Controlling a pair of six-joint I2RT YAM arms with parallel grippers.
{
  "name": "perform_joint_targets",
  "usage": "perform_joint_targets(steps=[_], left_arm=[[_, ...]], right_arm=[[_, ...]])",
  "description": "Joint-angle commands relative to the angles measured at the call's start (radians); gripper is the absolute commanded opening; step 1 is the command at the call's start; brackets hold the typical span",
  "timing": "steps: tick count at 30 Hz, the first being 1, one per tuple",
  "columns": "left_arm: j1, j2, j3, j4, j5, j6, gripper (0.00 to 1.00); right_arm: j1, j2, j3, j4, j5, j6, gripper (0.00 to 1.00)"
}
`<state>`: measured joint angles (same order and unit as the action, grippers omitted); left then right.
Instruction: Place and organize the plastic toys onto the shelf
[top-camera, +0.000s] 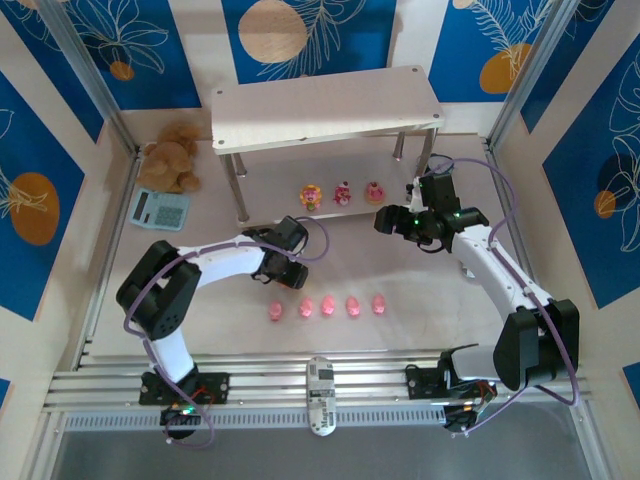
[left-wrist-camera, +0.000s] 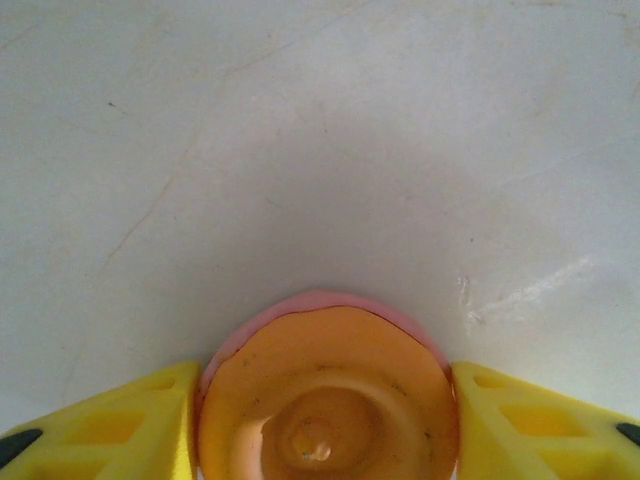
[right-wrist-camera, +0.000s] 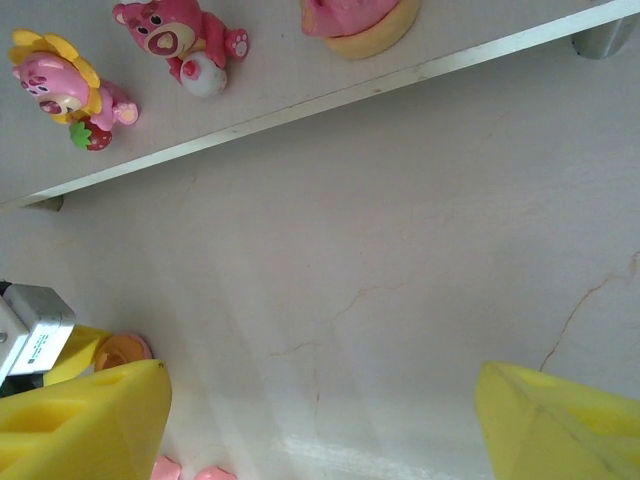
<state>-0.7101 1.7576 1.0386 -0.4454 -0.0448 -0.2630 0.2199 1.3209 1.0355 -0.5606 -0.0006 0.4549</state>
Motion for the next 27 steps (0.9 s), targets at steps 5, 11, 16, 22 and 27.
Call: perform_joint_targets(steps=[5, 11, 16, 22, 27], left_arm=[[-0.006, -0.051, -0.007, -0.091, -0.04, 0.009, 0.49], [-0.001, -0.076, 0.056, -0.129, -0.054, 0.038, 0.49], [0.012, -0.073, 0.093, -0.129, -0.064, 0.055, 0.49], [0.071, -0.057, 0.153, -0.103, -0.083, 0.099, 0.49], [0.136, -0.037, 0.233, -0.095, -0.089, 0.148, 0.49]], right_arm=[[-0.006, 0.009, 0.0, 0.005, -0.028, -0.009, 0.8], [-0.007, 0.005, 0.0, 0.005, -0.028, -0.008, 0.8], [-0.008, 0.008, -0.005, 0.013, -0.036, -0.007, 0.8], [-0.005, 0.01, -0.009, 0.016, -0.044, -0.006, 0.8], [-0.005, 0.009, -0.006, 0.013, -0.045, -0.007, 0.8]])
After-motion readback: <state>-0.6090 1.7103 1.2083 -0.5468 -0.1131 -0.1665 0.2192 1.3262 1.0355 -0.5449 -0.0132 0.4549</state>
